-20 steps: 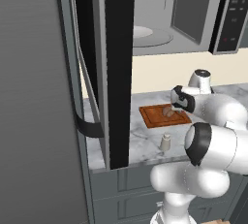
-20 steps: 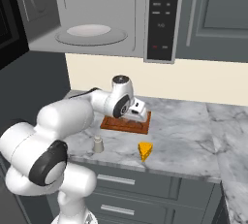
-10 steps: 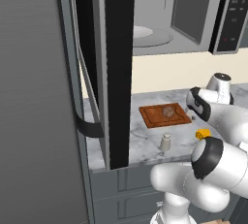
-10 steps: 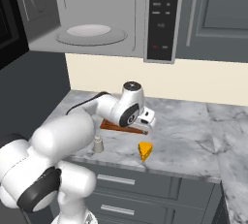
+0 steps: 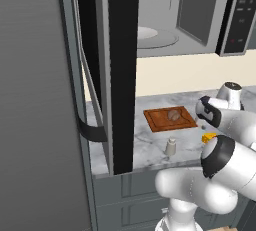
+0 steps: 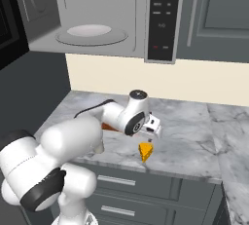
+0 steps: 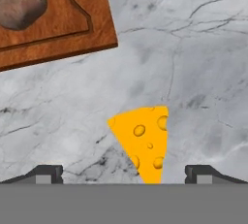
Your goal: Retrieve the reheated potato from the microwave, then place the potato, cheese, and condiment on the cutting board.
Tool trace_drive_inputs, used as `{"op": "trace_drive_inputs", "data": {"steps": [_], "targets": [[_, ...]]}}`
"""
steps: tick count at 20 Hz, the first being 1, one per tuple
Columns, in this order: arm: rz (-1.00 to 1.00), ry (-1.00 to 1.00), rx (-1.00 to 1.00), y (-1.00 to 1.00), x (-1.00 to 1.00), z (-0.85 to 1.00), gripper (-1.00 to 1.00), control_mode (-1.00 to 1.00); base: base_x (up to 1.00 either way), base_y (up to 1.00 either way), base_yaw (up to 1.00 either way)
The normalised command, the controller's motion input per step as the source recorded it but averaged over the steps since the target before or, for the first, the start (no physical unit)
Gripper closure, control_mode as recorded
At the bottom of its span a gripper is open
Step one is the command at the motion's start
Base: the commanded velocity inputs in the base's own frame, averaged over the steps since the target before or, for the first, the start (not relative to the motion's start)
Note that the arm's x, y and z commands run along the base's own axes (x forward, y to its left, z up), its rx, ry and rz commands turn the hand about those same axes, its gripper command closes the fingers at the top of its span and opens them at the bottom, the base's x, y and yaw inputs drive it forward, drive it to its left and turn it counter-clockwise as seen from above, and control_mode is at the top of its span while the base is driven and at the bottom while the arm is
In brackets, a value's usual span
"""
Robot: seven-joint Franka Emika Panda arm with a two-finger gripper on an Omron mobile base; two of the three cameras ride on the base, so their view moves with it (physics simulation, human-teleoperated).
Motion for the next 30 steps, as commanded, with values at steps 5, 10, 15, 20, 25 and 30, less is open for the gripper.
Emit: {"op": "trace_drive_inputs", "data": {"steps": [5,10,15,20,25,30], "targets": [[0.00,0.01,0.00,-0.18,-0.13,-0.47,-1.00,-1.00,0.00,0.00,0.00],[0.00,0.00,0.00,-0.07,-0.06,-0.29,-1.00,-1.00,0.00,0.00,0.00],[0.00,0.00,0.00,-0.07,-0.06,-0.06,-1.00,-1.00,0.00,0.00,0.00],[0.00,0.00,0.00,-0.03,0.00,-0.15,-1.00,-1.00,0.00,0.00,0.00],[0.03,0.01,0.00,0.00,0.00,-0.16,-1.00,-1.00,0.00,0.00,0.00],[0.06,0.00,0.00,0.00,0.00,-0.13,-1.00,-1.00,0.00,0.00,0.00]]}}
